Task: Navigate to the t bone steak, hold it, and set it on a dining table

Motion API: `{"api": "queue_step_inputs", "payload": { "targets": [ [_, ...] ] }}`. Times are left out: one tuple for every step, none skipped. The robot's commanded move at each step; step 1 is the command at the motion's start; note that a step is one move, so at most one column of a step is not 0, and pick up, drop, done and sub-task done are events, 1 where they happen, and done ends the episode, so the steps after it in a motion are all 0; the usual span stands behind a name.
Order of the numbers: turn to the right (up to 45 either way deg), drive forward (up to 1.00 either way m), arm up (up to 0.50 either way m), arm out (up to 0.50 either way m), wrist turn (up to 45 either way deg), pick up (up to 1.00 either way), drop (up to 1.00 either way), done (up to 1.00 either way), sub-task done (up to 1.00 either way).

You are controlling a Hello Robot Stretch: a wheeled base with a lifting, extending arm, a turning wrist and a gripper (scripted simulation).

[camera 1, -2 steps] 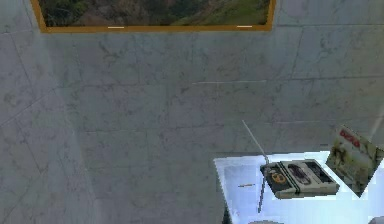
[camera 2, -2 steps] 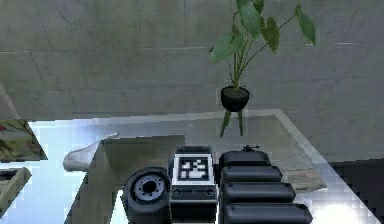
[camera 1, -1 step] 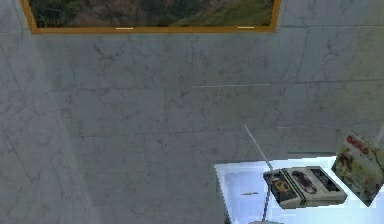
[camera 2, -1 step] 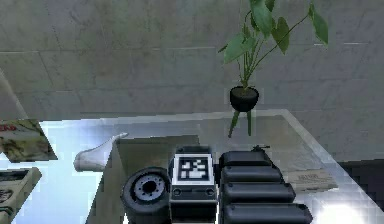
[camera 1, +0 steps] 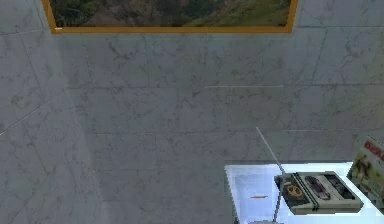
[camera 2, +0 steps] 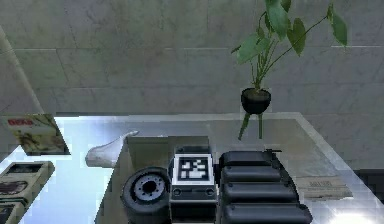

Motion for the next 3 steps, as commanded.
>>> {"api": "queue_step_inputs", "payload": {
  "targets": [
    [0.0, 0.0, 0.0, 0.46, 0.0, 0.0, 0.0, 0.0, 0.0],
    [0.0, 0.0, 0.0, 0.0, 45.0, 0.0, 0.0, 0.0, 0.0],
    [0.0, 0.0, 0.0, 0.0, 45.0, 0.0, 0.0, 0.0, 0.0]
  ]
}}
